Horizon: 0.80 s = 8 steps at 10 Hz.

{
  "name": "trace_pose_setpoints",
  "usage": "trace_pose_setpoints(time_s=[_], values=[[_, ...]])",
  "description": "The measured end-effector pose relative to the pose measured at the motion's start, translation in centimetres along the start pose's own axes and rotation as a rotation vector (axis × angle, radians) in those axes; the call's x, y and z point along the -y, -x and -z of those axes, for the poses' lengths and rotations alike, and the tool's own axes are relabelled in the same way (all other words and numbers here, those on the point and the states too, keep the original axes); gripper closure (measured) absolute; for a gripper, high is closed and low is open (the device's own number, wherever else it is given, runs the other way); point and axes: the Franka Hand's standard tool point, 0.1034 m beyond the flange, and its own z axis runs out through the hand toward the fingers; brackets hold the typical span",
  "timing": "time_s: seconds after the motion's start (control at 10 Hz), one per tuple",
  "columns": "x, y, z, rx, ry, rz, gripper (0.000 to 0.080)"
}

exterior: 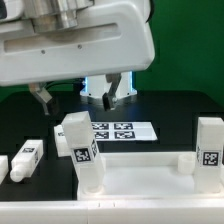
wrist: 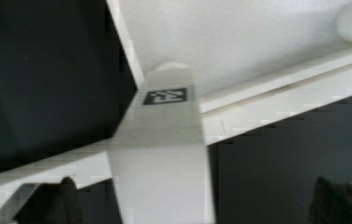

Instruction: Assemble desk

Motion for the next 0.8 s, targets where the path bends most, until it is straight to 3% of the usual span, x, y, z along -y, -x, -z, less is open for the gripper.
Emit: trace_pose_setpoints(time_s=[0.3,0.4,0.5,0.7,0.8], values=[[0.93,0.03,-1.25,-0.023,0.008,-0.013,0.0150],[0.74,-0.02,-1.20,-0.024,0.008,-0.032,0.0274],[0.69,-0.02,-1.20,-0.024,0.008,-0.032,0.0274],[0.78,-0.01,-1.22,-0.024,0.004,-0.176,0.0515],[0.78,-0.01,-1.22,-0.024,0.004,-0.233,0.0515]])
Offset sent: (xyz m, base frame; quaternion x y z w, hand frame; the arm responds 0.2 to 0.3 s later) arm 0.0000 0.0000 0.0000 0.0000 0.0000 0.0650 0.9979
